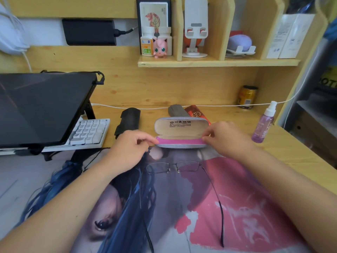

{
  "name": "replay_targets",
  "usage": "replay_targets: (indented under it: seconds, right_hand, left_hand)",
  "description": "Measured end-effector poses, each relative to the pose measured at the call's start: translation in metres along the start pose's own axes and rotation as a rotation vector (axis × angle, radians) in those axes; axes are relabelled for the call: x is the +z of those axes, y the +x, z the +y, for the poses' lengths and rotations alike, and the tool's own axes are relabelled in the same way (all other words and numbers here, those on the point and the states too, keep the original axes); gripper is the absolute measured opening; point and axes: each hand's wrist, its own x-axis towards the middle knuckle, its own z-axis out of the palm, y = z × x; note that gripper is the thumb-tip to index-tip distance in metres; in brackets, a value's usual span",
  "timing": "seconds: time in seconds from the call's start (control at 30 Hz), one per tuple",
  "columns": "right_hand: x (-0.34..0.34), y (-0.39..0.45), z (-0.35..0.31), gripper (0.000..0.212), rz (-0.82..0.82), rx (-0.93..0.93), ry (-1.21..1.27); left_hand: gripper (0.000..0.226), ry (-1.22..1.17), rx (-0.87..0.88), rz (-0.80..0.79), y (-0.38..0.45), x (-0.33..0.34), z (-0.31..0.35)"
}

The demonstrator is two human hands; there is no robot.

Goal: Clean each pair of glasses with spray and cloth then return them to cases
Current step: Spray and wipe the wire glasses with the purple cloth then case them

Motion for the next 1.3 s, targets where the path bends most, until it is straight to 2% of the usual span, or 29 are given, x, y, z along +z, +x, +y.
replay_targets:
  seconds: [0.1,0.17,0.3,0.37,0.5,0.63,0.7,0.73,0.8,0.87,0.93,0.97,1.1,1.23,1.3]
  right_hand:
    - [-0.008,0.010,-0.016,0.010,-0.068,-0.024,-0.252]
    - [-0.016,0.015,-0.028,0.013,-0.176,-0.073,-0.411]
    - [-0.023,0.022,-0.049,0.026,-0.292,-0.252,-0.644]
    - [-0.023,0.021,-0.056,0.024,-0.304,-0.330,-0.741]
    - [-0.024,0.019,-0.061,0.017,-0.309,-0.472,-0.848]
    - [-0.039,0.019,-0.057,0.011,-0.303,-0.504,-0.839]
    - [-0.054,0.019,-0.057,0.012,-0.260,-0.488,-0.703]
    - [-0.064,0.018,-0.057,0.014,-0.261,-0.448,-0.541]
    - [-0.081,0.014,-0.057,0.017,-0.345,-0.287,-0.044]
    - [-0.092,0.005,-0.062,0.013,-0.443,-0.166,0.423]
    - [-0.095,-0.002,-0.068,0.008,-0.498,-0.051,0.793]
    - [-0.096,-0.005,-0.073,0.010,-0.526,0.001,0.904]
    - [-0.102,-0.016,-0.091,0.004,-0.668,0.040,1.020]
    - [-0.100,-0.026,-0.106,0.013,-0.689,0.052,1.038]
    - [-0.095,-0.030,-0.111,0.015,-0.651,0.062,1.056]
  left_hand:
    - [0.049,-0.021,-0.027,-0.007,-0.001,0.004,-0.006]
    - [0.045,-0.039,-0.022,-0.001,-0.002,0.005,-0.008]
    - [0.037,-0.024,0.017,-0.007,-0.002,0.006,-0.011]
    - [0.034,-0.023,0.023,-0.008,-0.002,0.006,-0.012]
    - [0.034,-0.017,0.019,-0.009,-0.002,0.007,-0.012]
    - [0.036,-0.028,0.020,-0.015,-0.001,0.007,-0.013]
    - [0.037,-0.065,0.013,-0.001,-0.003,0.006,-0.012]
    - [0.039,-0.090,0.028,0.036,-0.004,0.005,-0.009]
    - [0.042,-0.114,0.133,0.181,-0.011,0.002,0.002]
    - [0.034,-0.115,0.280,0.321,-0.022,-0.004,0.020]
    - [0.022,-0.135,0.401,0.369,-0.035,-0.007,0.039]
    - [0.023,-0.157,0.442,0.361,-0.042,-0.007,0.047]
    - [0.049,-0.262,0.413,0.280,-0.059,-0.004,0.068]
    - [0.023,-0.317,0.417,0.321,-0.064,-0.008,0.082]
    - [0.039,-0.364,0.391,0.306,-0.066,-0.010,0.088]
